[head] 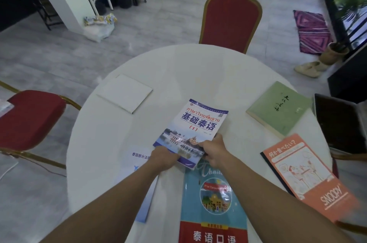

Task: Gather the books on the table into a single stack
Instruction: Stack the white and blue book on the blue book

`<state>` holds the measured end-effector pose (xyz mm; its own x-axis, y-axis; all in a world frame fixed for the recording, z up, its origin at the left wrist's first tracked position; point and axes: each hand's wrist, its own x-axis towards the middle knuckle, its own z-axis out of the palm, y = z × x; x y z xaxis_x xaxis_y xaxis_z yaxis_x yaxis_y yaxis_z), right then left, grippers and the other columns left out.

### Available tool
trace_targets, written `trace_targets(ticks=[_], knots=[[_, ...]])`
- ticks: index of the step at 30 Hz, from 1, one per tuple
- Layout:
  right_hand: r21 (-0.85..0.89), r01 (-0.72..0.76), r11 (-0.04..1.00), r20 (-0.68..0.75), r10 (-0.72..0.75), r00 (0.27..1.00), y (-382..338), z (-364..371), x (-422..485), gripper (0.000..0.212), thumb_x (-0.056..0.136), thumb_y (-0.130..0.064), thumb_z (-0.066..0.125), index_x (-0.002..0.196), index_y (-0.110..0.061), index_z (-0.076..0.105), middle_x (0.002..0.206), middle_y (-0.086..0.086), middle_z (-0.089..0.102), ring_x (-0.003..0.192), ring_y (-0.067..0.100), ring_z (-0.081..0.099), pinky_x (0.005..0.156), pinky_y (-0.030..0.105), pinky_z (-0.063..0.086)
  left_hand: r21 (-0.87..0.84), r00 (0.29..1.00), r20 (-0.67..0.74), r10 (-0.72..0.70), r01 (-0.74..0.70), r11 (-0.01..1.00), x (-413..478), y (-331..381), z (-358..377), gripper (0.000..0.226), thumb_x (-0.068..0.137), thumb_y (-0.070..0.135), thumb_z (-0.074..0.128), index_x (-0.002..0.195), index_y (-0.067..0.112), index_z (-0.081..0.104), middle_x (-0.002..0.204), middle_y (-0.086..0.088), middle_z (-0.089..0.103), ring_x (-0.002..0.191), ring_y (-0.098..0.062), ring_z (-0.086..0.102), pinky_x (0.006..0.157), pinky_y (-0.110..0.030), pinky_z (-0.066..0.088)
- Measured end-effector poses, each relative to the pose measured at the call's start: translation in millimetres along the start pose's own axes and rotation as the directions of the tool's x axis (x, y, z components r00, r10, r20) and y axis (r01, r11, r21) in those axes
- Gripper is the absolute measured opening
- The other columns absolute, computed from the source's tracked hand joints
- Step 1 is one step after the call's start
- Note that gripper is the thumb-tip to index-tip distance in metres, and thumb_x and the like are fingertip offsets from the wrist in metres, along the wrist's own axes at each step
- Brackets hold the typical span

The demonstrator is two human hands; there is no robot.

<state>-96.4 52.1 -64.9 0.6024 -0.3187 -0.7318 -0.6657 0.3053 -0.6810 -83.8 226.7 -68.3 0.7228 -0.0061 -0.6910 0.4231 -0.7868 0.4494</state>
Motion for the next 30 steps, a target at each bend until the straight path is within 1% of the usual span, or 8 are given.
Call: trace_targets(ticks=[2,4,9,12,16,22,26,30], knots=[[-0.013,0.002,1.000,0.000,-0.002,1.000,-0.8,-16.4,-3.2,0.046,0.085,0.013,0.063,0.118,-0.014,0.048,0.112,0.010,0.068,0.092,0.029,0.071,0.077,0.052,0.062,0.176,0.994,-0.100,0.043,-0.025,0.984,1.2,-2.5,1.8,0.059,0.087,0.040,0.060,0.129,0.000,0.050,0.130,-0.017,0.053,0.120,-0.031,0.050,0.099,-0.037,0.046],[-0.045,-0.002,0.999,0.005,0.003,1.000,1.0,-34.0,-5.8,0.041,0.086,0.012,0.064,0.114,-0.015,0.052,0.110,0.011,0.070,0.089,0.029,0.073,0.075,0.051,0.063,0.249,0.982,-0.159,0.103,-0.061,0.967,-0.3,-3.0,3.9,0.062,0.090,0.036,0.059,0.135,0.000,0.037,0.137,-0.020,0.041,0.127,-0.035,0.043,0.103,-0.041,0.041],[-0.247,0.085,0.965,0.060,-0.072,0.996,13.0,-69.5,-16.5,0.041,0.083,0.017,0.060,0.101,-0.020,0.059,0.109,0.011,0.072,0.096,0.031,0.070,0.083,0.048,0.061,0.273,0.963,-0.076,0.259,-0.229,0.934,7.2,-4.8,22.5,0.046,0.088,0.027,0.060,0.125,0.006,0.043,0.128,-0.017,0.047,0.117,-0.034,0.050,0.098,-0.042,0.046],[-0.318,0.117,0.941,0.067,-0.101,0.993,21.6,-79.7,-24.9,0.042,0.082,0.015,0.062,0.101,-0.022,0.056,0.099,0.003,0.069,0.094,0.025,0.068,0.079,0.044,0.062,0.097,0.971,-0.009,0.239,-0.237,0.967,8.1,-2.2,39.7,0.037,0.077,0.018,0.068,0.108,0.009,0.051,0.115,-0.013,0.057,0.096,-0.027,0.063,0.081,-0.041,0.060],[-0.311,0.136,0.941,0.092,-0.112,0.989,28.2,-86.8,-34.0,0.046,0.082,0.009,0.068,0.106,-0.026,0.054,0.102,0.001,0.068,0.095,0.023,0.068,0.080,0.045,0.062,-0.077,0.983,-0.061,0.175,-0.179,0.981,8.5,-1.1,60.4,0.035,0.084,0.025,0.072,0.109,0.010,0.053,0.103,-0.010,0.066,0.084,-0.024,0.069,0.071,-0.040,0.063],[-0.285,0.140,0.948,0.093,-0.118,0.989,38.4,-102.7,-58.8,0.042,0.088,0.005,0.067,0.118,-0.020,0.050,0.107,0.002,0.065,0.093,0.018,0.065,0.073,0.036,0.060,-0.010,0.965,-0.126,0.230,-0.233,0.972,-16.7,-1.9,73.0,0.026,0.095,0.013,0.052,0.120,0.008,0.049,0.122,-0.011,0.056,0.103,-0.025,0.061,0.086,-0.037,0.058],[-0.321,0.139,0.937,0.070,-0.123,0.990,56.7,-113.6,-84.4,0.041,0.088,0.004,0.067,0.111,-0.026,0.051,0.106,0.000,0.066,0.101,0.023,0.064,0.087,0.045,0.060,0.054,0.943,-0.064,0.328,-0.324,0.944,-40.8,-20.9,81.5,0.036,0.093,0.013,0.056,0.126,0.013,0.044,0.126,-0.009,0.053,0.110,-0.024,0.058,0.093,-0.042,0.056],[-0.392,0.115,0.913,0.070,-0.095,0.993,87.6,-122.8,-105.8,0.041,0.087,-0.002,0.070,0.117,-0.026,0.054,0.116,0.004,0.069,0.104,0.025,0.068,0.085,0.050,0.061,0.108,0.953,0.029,0.300,-0.302,0.947,-62.5,-51.7,98.1,0.035,0.089,0.016,0.062,0.120,0.013,0.045,0.124,-0.010,0.054,0.108,-0.023,0.059,0.089,-0.042,0.058]])
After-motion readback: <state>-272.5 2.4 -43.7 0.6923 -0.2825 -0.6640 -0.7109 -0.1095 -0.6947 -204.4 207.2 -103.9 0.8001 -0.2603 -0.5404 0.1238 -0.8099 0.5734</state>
